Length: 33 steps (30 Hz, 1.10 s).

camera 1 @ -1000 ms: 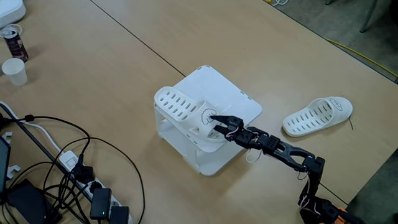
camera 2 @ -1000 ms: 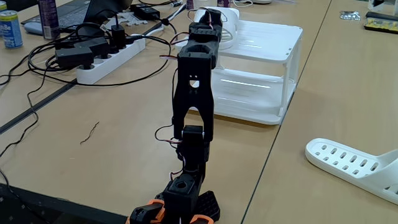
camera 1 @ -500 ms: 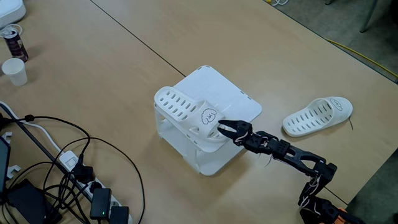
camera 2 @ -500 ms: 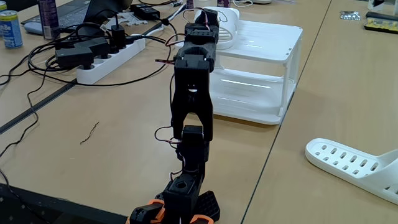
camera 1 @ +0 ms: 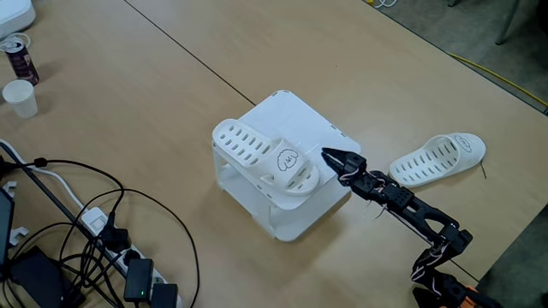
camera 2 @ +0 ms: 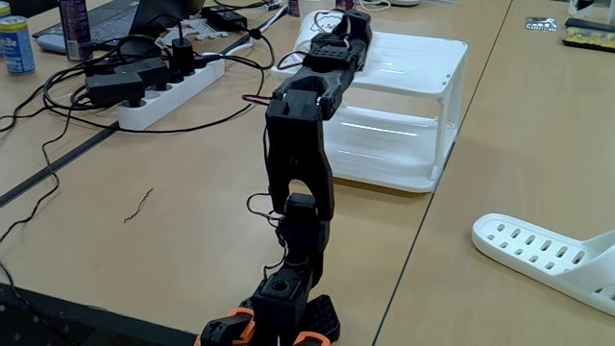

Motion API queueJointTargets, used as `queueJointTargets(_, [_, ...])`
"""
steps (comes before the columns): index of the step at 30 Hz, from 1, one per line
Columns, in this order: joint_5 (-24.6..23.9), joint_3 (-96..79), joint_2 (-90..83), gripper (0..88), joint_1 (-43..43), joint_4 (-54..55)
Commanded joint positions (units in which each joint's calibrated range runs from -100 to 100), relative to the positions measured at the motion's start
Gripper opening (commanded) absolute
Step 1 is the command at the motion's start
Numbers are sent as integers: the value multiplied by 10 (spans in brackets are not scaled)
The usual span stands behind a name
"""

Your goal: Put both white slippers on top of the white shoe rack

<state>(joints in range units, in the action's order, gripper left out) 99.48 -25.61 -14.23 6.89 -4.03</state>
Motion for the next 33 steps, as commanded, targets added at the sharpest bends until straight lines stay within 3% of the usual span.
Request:
queueJointTargets(1, [5, -2, -15, 8, -15, 0])
queueJointTargets(33, [5, 4, 61, 8, 25, 1])
